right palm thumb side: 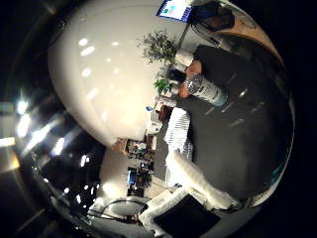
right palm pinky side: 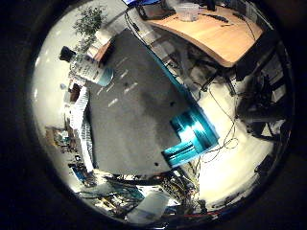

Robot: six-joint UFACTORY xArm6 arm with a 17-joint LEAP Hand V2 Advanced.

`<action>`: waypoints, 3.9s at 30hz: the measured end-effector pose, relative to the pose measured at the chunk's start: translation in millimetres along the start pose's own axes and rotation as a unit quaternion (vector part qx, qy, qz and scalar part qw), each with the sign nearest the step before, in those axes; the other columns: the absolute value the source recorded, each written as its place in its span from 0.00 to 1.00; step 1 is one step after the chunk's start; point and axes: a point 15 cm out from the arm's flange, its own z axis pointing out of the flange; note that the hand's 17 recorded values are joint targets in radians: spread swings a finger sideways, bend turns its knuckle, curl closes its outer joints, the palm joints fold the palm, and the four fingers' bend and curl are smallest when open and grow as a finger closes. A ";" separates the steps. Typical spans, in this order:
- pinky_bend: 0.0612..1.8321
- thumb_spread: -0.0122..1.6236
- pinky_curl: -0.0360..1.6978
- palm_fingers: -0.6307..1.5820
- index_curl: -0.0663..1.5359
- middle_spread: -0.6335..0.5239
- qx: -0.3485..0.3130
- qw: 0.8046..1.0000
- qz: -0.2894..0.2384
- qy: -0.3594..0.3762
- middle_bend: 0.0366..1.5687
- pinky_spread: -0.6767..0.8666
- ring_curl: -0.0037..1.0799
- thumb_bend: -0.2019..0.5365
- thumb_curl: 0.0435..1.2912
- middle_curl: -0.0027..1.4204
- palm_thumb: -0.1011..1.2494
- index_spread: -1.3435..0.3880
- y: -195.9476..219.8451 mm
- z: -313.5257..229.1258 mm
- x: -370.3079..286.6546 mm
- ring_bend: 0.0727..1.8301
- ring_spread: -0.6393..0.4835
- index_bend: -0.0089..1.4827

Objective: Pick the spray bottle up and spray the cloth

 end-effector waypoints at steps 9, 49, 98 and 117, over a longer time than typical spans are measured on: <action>0.29 0.68 0.19 0.30 0.20 0.73 -0.003 1.000 -0.005 -0.008 0.10 0.72 0.24 0.24 0.23 0.23 0.53 0.64 -33.5 8.6 14.3 0.18 0.77 0.11; 0.27 0.70 0.19 0.31 0.20 0.72 -0.063 0.991 -0.072 -0.088 0.11 0.71 0.23 0.25 0.22 0.24 0.52 0.64 -106.2 116.9 -13.3 0.19 0.75 0.10; 0.28 0.70 0.19 0.37 0.19 0.67 -0.134 0.969 -0.122 -0.165 0.15 0.69 0.25 0.25 0.23 0.24 0.56 0.68 -71.4 189.5 -111.1 0.25 0.71 0.10; 0.29 0.69 0.14 0.59 0.25 0.55 -0.140 0.969 -0.118 -0.166 0.30 0.39 0.31 0.25 0.25 0.31 0.63 0.65 -65.7 193.5 -112.1 0.42 0.52 0.13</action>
